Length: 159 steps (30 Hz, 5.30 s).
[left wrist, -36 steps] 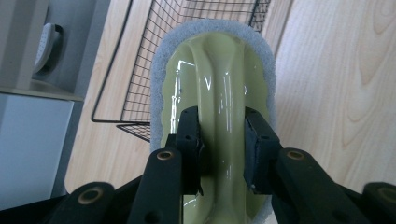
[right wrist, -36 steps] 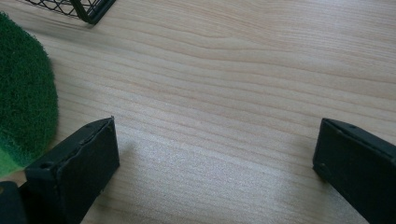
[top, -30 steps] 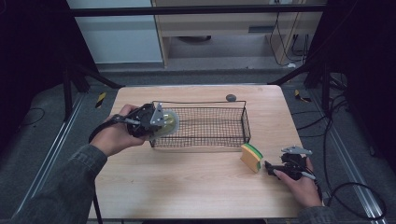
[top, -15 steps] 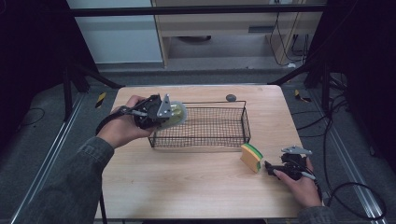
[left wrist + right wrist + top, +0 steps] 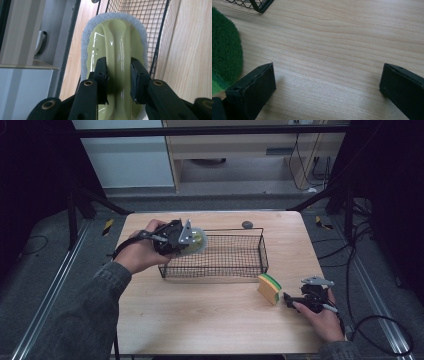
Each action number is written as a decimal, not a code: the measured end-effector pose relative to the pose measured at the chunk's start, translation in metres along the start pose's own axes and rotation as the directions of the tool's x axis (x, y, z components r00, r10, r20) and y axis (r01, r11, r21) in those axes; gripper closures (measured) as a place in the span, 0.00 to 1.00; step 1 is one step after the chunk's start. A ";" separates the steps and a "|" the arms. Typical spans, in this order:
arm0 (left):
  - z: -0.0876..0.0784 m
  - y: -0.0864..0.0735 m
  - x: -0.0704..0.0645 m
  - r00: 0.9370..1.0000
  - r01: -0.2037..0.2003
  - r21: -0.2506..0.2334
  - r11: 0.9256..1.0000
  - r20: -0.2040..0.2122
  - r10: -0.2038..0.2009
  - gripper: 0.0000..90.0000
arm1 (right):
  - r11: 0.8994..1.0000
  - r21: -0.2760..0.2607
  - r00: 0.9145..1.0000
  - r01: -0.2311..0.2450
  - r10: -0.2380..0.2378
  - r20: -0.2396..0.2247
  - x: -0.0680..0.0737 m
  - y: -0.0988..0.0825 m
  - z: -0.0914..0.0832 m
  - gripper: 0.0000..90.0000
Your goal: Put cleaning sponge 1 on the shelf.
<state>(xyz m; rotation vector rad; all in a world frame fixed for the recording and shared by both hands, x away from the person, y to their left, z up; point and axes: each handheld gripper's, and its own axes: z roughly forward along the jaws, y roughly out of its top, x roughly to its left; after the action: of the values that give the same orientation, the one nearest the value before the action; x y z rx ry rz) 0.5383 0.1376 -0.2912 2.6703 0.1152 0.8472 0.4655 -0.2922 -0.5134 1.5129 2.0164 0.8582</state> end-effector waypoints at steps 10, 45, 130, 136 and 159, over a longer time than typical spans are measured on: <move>0.007 0.001 0.009 1.000 -0.011 0.007 1.000 -0.022 0.011 0.78 | 1.000 -0.001 1.000 0.001 -0.001 0.000 0.000 0.000 0.000 0.01; 0.031 -0.006 0.036 1.000 -0.025 0.004 1.000 0.017 0.025 0.78 | 1.000 -0.003 1.000 0.005 -0.006 -0.006 0.000 0.001 0.001 0.01; 0.123 -0.065 0.006 0.978 0.095 0.087 0.992 0.177 -0.110 0.78 | 1.000 -0.001 1.000 0.000 0.000 -0.013 0.001 0.002 0.001 0.01; 0.127 -0.065 0.004 0.977 0.094 0.090 0.992 0.182 -0.109 0.78 | 1.000 -0.001 1.000 0.000 0.000 -0.013 0.001 0.002 0.001 0.01; 0.140 -0.068 0.003 0.970 0.083 0.149 0.985 0.214 -0.114 0.77 | 1.000 -0.002 1.000 0.005 -0.005 -0.013 0.001 0.002 0.002 0.01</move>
<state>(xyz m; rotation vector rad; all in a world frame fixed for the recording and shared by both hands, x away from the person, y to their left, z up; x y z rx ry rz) 0.6226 0.1615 -0.4201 2.8406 0.2594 0.5230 0.4677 -0.2910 -0.5132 1.5047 2.0270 0.8693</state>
